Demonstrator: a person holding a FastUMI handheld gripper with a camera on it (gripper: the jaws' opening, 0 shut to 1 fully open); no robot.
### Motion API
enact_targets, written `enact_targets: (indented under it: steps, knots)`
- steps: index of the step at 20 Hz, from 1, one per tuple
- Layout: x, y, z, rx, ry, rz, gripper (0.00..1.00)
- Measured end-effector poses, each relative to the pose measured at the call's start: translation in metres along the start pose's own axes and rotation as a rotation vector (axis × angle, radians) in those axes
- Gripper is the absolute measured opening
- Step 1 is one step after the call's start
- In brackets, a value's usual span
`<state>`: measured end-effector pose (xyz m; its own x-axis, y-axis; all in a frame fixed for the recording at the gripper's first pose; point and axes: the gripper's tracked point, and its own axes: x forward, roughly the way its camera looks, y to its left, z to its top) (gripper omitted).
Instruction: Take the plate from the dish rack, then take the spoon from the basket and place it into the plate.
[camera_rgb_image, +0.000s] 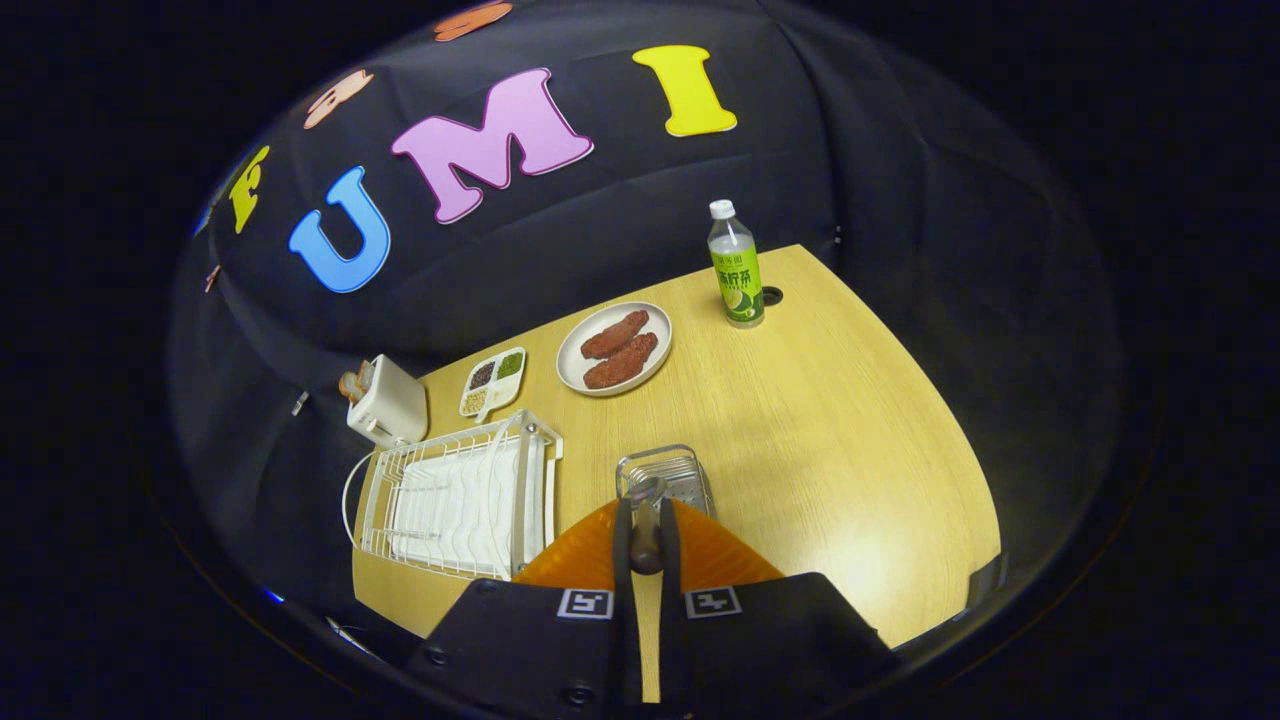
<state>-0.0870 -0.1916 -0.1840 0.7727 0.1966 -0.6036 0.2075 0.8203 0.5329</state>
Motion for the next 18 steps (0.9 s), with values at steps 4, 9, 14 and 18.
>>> enact_targets:
  steps: [4,9,14,18]
  knots:
    - [-0.048,0.035,0.02,-0.031,-0.043,0.082,0.11]
    - [-0.086,0.101,-0.024,-0.077,-0.002,0.249,0.11]
    - [-0.081,0.153,-0.109,-0.156,0.126,0.332,0.11]
    - [-0.047,0.17,-0.161,-0.186,0.182,0.341,0.11]
